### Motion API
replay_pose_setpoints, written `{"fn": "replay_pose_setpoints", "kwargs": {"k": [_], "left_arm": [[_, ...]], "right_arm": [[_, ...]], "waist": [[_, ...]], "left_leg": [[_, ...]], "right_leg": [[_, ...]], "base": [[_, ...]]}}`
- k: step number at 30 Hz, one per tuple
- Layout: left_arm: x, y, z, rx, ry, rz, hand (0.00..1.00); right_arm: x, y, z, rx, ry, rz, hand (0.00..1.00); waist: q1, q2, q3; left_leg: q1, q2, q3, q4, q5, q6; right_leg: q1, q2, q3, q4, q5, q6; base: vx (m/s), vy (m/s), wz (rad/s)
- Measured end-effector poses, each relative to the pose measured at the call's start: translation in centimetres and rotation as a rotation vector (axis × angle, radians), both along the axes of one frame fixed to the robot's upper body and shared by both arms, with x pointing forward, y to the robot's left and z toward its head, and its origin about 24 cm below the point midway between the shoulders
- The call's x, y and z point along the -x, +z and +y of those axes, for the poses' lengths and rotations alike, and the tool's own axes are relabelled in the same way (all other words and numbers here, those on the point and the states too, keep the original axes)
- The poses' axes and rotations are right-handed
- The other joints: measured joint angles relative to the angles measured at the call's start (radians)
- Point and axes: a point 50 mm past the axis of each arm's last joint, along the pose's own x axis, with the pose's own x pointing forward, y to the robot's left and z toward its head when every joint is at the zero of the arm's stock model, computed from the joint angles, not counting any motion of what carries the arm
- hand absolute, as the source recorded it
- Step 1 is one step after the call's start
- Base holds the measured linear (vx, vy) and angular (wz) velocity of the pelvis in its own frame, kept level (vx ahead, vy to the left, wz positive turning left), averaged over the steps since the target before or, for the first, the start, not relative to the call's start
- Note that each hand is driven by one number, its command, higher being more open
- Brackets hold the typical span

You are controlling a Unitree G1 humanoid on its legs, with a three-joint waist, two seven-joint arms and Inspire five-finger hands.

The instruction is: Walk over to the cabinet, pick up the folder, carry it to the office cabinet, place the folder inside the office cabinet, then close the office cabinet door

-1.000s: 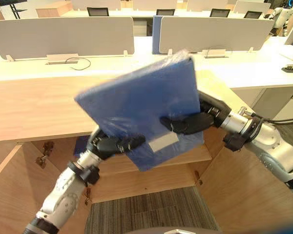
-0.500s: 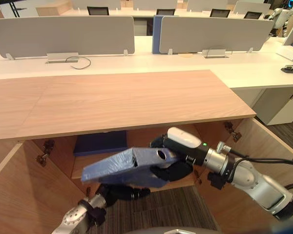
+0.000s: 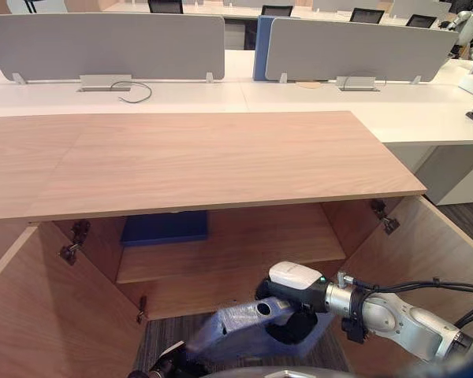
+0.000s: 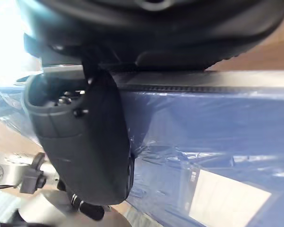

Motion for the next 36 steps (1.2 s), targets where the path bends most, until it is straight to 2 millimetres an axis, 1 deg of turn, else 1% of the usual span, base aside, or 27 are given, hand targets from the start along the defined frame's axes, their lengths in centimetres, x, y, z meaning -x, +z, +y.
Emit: {"fn": "replay_pose_setpoints", "kwargs": {"k": [1, 3, 5, 6, 8, 9, 11, 12, 14, 15, 16, 17, 18, 20, 21, 22, 23, 25, 26, 27, 29, 30, 33, 35, 36], "left_arm": [[0.5, -0.5, 0.8, -0.069, 0.086, 0.033, 1.00], [1.3, -1.2, 1.0, -0.162, 0.197, 0.082, 1.00], [2.0, -1.4, 1.1, -0.215, 0.258, 0.106, 1.00], [2.6, -1.6, 1.1, -0.260, 0.323, 0.126, 1.00], [2.8, -1.7, 1.1, -0.282, 0.367, 0.132, 1.00], [2.9, -1.7, 1.1, -0.277, 0.436, 0.132, 1.00], [3.2, -1.7, 1.1, -0.267, 0.536, 0.138, 1.00], [3.6, -1.7, 1.5, -0.273, 0.611, 0.146, 1.00], [4.8, -1.8, 1.6, -0.280, 0.776, 0.178, 1.00], [5.1, -1.8, 1.6, -0.282, 0.811, 0.186, 1.00], [5.6, -1.8, 1.7, -0.290, 0.870, 0.199, 1.00], [5.8, -1.9, 1.6, -0.298, 0.908, 0.208, 1.00], [5.9, -1.9, 1.5, -0.299, 0.930, 0.211, 1.00], [6.0, -1.9, 1.3, -0.300, 1.016, 0.218, 1.00], [6.0, -1.9, 1.2, -0.296, 1.042, 0.217, 1.00], [5.9, -1.9, 1.1, -0.285, 1.098, 0.214, 1.00], [5.9, -1.9, 1.1, -0.284, 1.157, 0.214, 1.00], [5.8, -1.8, 1.3, -0.293, 1.224, 0.209, 1.00], [5.8, -1.7, 1.6, -0.301, 1.265, 0.204, 1.00], [5.8, -1.5, 1.9, -0.306, 1.307, 0.197, 1.00], [5.9, -1.5, 2.1, -0.310, 1.322, 0.196, 1.00], [5.9, -1.5, 2.2, -0.315, 1.329, 0.197, 1.00], [5.4, -1.3, 2.3, -0.324, 1.309, 0.176, 1.00], [4.2, -1.1, 2.5, -0.335, 1.293, 0.146, 1.00], [3.8, -1.1, 2.6, -0.336, 1.289, 0.138, 1.00]], "right_arm": [[-0.1, -1.2, 0.1, 0.024, -0.029, 0.029, 0.00], [-0.3, -3.3, 0.1, 0.054, -0.087, 0.094, 0.00], [-0.7, -4.9, 0.3, 0.065, -0.160, 0.121, 0.00], [-1.6, -6.8, 0.6, 0.082, -0.278, 0.148, 0.00], [-2.2, -8.3, 0.6, 0.098, -0.381, 0.173, 0.00], [-2.4, -9.1, 0.4, 0.098, -0.475, 0.193, 0.00], [-3.1, -9.5, 0.2, 0.076, -0.582, 0.197, 0.00], [-3.6, -9.5, 0.1, 0.051, -0.646, 0.200, 0.00], [-4.5, -9.5, -0.1, -0.069, -0.836, 0.238, 0.00], [-4.6, -9.5, -0.1, -0.106, -0.880, 0.254, 0.00], [-4.8, -9.4, -0.1, -0.195, -0.974, 0.291, 0.00], [-5.1, -9.2, -0.1, -0.303, -1.064, 0.328, 0.00], [-5.2, -9.2, -0.1, -0.357, -1.107, 0.348, 0.00], [-5.9, -8.7, -0.2, -0.619, -1.303, 0.428, 0.00], [-6.1, -8.5, -0.2, -0.689, -1.354, 0.442, 0.00], [-6.7, -8.0, -0.3, -0.822, -1.445, 0.451, 0.00], [-7.4, -7.3, -0.3, -0.924, -1.511, 0.435, 0.00], [-8.2, -6.4, -0.6, -1.060, -1.568, 0.430, 0.00], [-8.7, -5.5, -0.8, -1.174, -1.593, 0.429, 0.00], [-9.3, -4.5, -1.0, -1.336, -1.607, 0.442, 0.00], [-9.7, -3.6, -1.0, -1.453, -1.598, 0.452, 0.00], [-10.4, -2.6, -1.0, -1.560, -1.577, 0.456, 0.00], [-12.0, -0.7, -1.0, -1.686, -1.534, 0.453, 0.00], [-14.1, 2.0, -1.0, -1.829, -1.484, 0.435, 0.00], [-14.7, 2.9, -1.0, -1.865, -1.464, 0.426, 0.00]], "waist": [[-0.001, 0.003, 0.002], [0.000, 0.012, 0.006], [0.001, 0.018, 0.011], [0.012, 0.023, 0.016], [0.023, 0.024, 0.022], [0.031, 0.024, 0.025], [0.037, 0.022, 0.035], [0.037, 0.021, 0.042], [0.037, 0.017, 0.063], [0.037, 0.017, 0.067], [0.037, 0.017, 0.076], [0.038, 0.018, 0.085], [0.040, 0.019, 0.089], [0.044, 0.029, 0.101], [0.045, 0.031, 0.103], [0.046, 0.037, 0.107], [0.049, 0.041, 0.114], [0.056, 0.042, 0.127], [0.060, 0.041, 0.134], [0.065, 0.041, 0.141], [0.067, 0.042, 0.152], [0.069, 0.043, 0.161], [0.078, 0.043, 0.189], [0.092, 0.041, 0.235], [0.093, 0.042, 0.247]], "left_leg": [[0.003, 0.001, 0.000, 0.000, 0.002, 0.002], [0.003, -0.001, -0.003, 0.001, 0.003, 0.004], [0.000, -0.003, -0.016, 0.001, 0.006, 0.008], [-0.007, -0.005, -0.029, 0.001, 0.010, 0.009], [-0.018, -0.006, -0.047, 0.001, 0.014, 0.010], [-0.031, -0.008, -0.067, 0.001, 0.018, 0.011], [-0.048, -0.010, -0.089, 0.001, 0.023, 0.015], [-0.057, -0.011, -0.100, 0.001, 0.026, 0.017], [-0.072, -0.014, -0.116, 0.000, 0.029, 0.018], [-0.072, -0.015, -0.121, 0.000, 0.029, 0.019], [-0.076, -0.016, -0.128, 0.000, 0.029, 0.019], [-0.082, -0.016, -0.131, -0.001, 0.029, 0.018], [-0.085, -0.017, -0.132, -0.001, 0.030, 0.018], [-0.100, -0.017, -0.133, -0.001, 0.031, 0.019], [-0.106, -0.017, -0.133, -0.002, 0.032, 0.019], [-0.116, -0.016, -0.133, -0.005, 0.036, 0.019], [-0.117, -0.016, -0.132, -0.012, 0.040, 0.019], [-0.119, -0.016, -0.130, -0.013, 0.040, 0.019], [-0.124, -0.014, -0.130, -0.013, 0.041, 0.018], [-0.137, -0.011, -0.130, -0.013, 0.043, 0.016], [-0.142, -0.010, -0.129, -0.013, 0.044, 0.015], [-0.151, -0.008, -0.127, -0.013, 0.046, 0.013], [-0.167, -0.005, -0.127, -0.008, 0.048, 0.013], [-0.197, 0.003, -0.129, 0.024, 0.045, 0.009], [-0.213, 0.007, -0.130, 0.040, 0.041, 0.007]], "right_leg": [[0.000, 0.001, 0.001, 0.000, 0.000, 0.000], [0.001, 0.000, 0.000, 0.000, 0.000, 0.000], [0.003, -0.001, -0.010, -0.004, 0.000, 0.000], [0.004, -0.002, -0.022, -0.009, 0.001, 0.001], [0.005, -0.003, -0.037, -0.014, 0.002, 0.002], [0.004, -0.005, -0.056, -0.021, 0.003, 0.003], [0.005, -0.006, -0.077, -0.031, 0.007, 0.003], [0.005, -0.006, -0.088, -0.040, 0.011, 0.004], [0.011, -0.006, -0.106, -0.059, 0.018, 0.006], [0.015, -0.006, -0.110, -0.064, 0.019, 0.007], [0.021, -0.006, -0.118, -0.074, 0.021, 0.008], [0.020, -0.006, -0.122, -0.081, 0.023, 0.007], [0.018, -0.006, -0.123, -0.084, 0.025, 0.007], [0.010, -0.004, -0.124, -0.093, 0.031, 0.007], [0.005, -0.004, -0.124, -0.095, 0.033, 0.006], [-0.005, -0.003, -0.124, -0.098, 0.037, 0.006], [-0.005, -0.001, -0.124, -0.107, 0.043, 0.006], [-0.005, 0.000, -0.122, -0.111, 0.046, 0.005], [-0.009, 0.002, -0.122, -0.114, 0.049, 0.003], [-0.021, 0.005, -0.122, -0.116, 0.052, 0.001], [-0.026, 0.006, -0.122, -0.116, 0.054, 0.000], [-0.038, 0.008, -0.119, -0.116, 0.056, -0.001], [-0.051, 0.010, -0.119, -0.115, 0.060, -0.003], [-0.068, 0.011, -0.119, -0.109, 0.066, -0.009], [-0.078, 0.011, -0.119, -0.103, 0.067, -0.010]], "base": [[0.00, 0.000, 0.00], [-0.01, 0.002, 0.02], [-0.01, 0.002, 0.14], [-0.01, -0.003, 0.20], [-0.01, -0.009, 0.29], [0.00, -0.016, 0.43], [0.01, -0.016, 0.36], [0.02, -0.017, 0.30], [0.02, -0.011, 0.26], [0.03, -0.006, 0.17], [0.03, -0.006, 0.15], [0.02, -0.006, 0.12], [0.01, -0.004, 0.06], [0.00, -0.002, 0.02], [0.00, 0.000, 0.00], [0.00, 0.000, 0.00], [0.00, 0.000, 0.00], [0.00, 0.000, 0.00], [-0.03, -0.005, 0.00], [-0.03, -0.006, 0.01], [-0.01, -0.003, -0.02], [0.00, 0.000, 0.00], [-0.04, -0.002, 0.00], [-0.06, 0.000, 0.02], [-0.09, -0.003, 0.00]]}}
